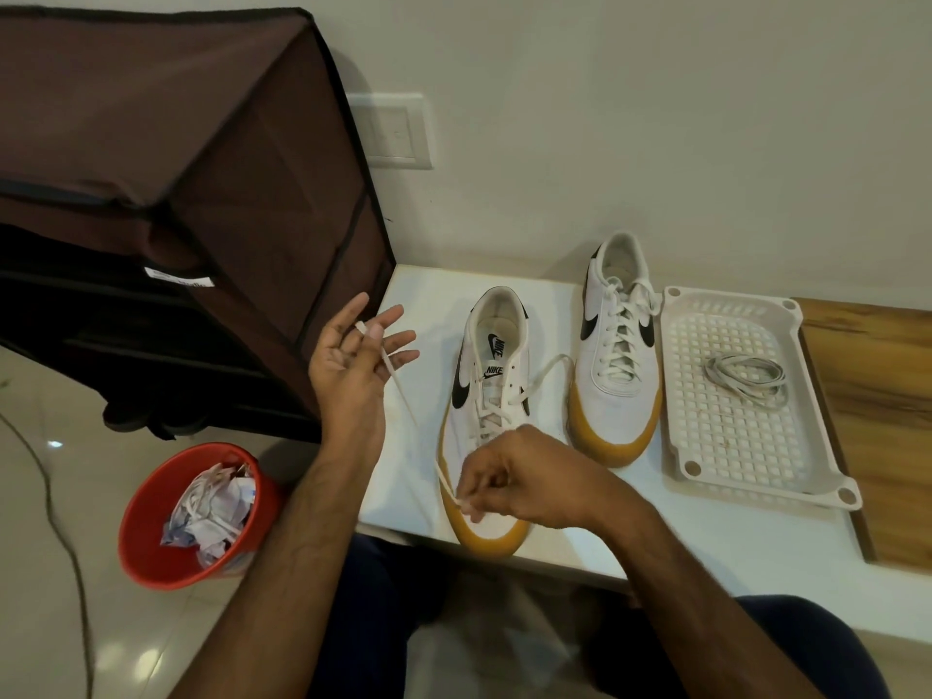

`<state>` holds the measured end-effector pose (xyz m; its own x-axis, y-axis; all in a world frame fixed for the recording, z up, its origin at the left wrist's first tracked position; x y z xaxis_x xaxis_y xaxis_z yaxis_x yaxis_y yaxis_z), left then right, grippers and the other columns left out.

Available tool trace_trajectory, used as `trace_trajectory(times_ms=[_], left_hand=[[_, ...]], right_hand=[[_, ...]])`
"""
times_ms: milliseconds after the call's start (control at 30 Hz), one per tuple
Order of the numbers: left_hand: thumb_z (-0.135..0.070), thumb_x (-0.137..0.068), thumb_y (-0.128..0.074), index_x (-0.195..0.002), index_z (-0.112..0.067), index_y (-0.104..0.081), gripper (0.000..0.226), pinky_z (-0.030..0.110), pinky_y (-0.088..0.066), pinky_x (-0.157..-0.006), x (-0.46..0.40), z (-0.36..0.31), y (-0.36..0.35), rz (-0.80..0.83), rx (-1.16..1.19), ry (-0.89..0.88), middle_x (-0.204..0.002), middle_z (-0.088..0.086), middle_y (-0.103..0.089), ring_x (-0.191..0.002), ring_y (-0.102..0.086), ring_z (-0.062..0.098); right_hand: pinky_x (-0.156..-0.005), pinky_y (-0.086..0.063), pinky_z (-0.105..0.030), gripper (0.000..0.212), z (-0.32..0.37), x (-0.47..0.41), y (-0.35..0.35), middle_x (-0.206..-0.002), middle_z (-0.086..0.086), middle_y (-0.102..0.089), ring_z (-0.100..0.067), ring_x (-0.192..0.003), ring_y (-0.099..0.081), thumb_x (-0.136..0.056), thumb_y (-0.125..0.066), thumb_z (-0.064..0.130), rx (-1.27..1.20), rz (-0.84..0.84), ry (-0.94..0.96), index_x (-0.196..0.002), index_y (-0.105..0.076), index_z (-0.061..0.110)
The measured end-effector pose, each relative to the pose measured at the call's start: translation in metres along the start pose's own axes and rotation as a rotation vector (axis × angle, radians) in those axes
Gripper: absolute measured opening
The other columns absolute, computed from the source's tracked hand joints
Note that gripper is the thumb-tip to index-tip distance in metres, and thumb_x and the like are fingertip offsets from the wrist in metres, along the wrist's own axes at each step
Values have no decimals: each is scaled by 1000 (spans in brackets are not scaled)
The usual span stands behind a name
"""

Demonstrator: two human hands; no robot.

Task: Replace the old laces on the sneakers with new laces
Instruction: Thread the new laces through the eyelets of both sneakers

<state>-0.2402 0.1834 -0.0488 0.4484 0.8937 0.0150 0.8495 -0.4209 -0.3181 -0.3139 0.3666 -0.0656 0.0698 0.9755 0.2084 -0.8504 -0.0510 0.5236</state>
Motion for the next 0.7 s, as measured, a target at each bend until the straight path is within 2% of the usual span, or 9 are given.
trace_trajectory(times_ms=[67,133,233,333,400,467,533,600,700], left_hand=[[-9,-103,-54,-137,-9,-55,35,30,-61,-71,-3,0,5,-16,30,6,-117,12,-73,-87,-74,21],[-11,-104,-51,-139,-10,-53,34,28,-61,-67,-4,0,7,-17,20,7,-119,10,-73,-83,-74,19],[-11,-106,-46,-139,-8,-53,33,21,-52,-52,-5,0,6,14,28,26,-119,11,-72,-59,-62,8],[-10,-108,-41,-131,-5,-58,29,18,-32,-41,-3,1,-2,137,-96,-2,-107,10,-73,-44,-36,5],[-12,-109,-39,-128,-5,-61,30,20,-26,-41,4,1,-14,258,-239,-61,-98,9,-71,-44,-29,6],[-13,-109,-39,-129,-9,-62,30,18,-30,-44,16,-1,-30,381,-421,-163,-91,7,-73,-46,-34,7],[-11,-109,-41,-136,-18,-55,31,15,-40,-53,28,2,-45,515,-642,-276,-90,-1,-74,-52,-49,7],[-6,-107,-44,-143,-29,-42,44,13,-50,-70,35,13,-54,603,-835,-299,-97,-11,-74,-74,-65,4],[-3,-104,-48,-141,-34,-35,51,15,-53,-88,36,24,-57,631,-953,-265,-110,-14,-72,-101,-67,1]], right_hand=[[-82,-59,-29,11,-10,-2,-10,-91,5,-78,-5,-80,-71,-90,-74,16,107,82,-21,-100,-79,15],[-80,-60,-29,10,-13,-3,-9,-92,5,-78,-8,-80,-72,-90,-75,14,58,86,-44,-99,-79,14],[-78,-62,-35,10,-19,-2,2,-91,6,-78,-18,-78,-73,-90,-76,20,-70,48,-98,-99,-79,16],[-74,-60,-40,23,-24,4,16,-90,-1,-78,-19,-68,-74,-91,-73,39,-182,-51,-137,-98,-80,18],[-60,-53,-30,31,-26,9,30,-95,1,-79,-21,-65,-74,-93,-69,43,-275,-185,-153,-98,-80,15],[-57,-48,-20,24,-30,14,49,-95,9,-78,-23,-63,-73,-97,-66,35,-309,-385,-150,-96,-80,16],[-61,-53,-26,19,-40,18,65,-88,11,-77,-22,-67,-72,-99,-64,30,-289,-597,-165,-91,-79,22],[-67,-56,-34,16,-54,21,72,-81,15,-75,-15,-73,-70,-97,-66,25,-296,-749,-212,-85,-76,28],[-72,-51,-26,13,-63,19,75,-80,21,-70,1,-75,-63,-92,-71,19,-284,-849,-266,-87,-72,30]])
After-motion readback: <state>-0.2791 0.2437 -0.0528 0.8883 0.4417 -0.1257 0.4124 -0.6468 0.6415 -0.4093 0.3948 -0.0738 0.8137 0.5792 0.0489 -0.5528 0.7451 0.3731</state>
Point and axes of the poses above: each hand's wrist, its own x-axis away from the middle knuckle, its own y-axis out of the back of the hand, z = x × y, the point moved 6 cm from there along -x, towards the middle knuckle
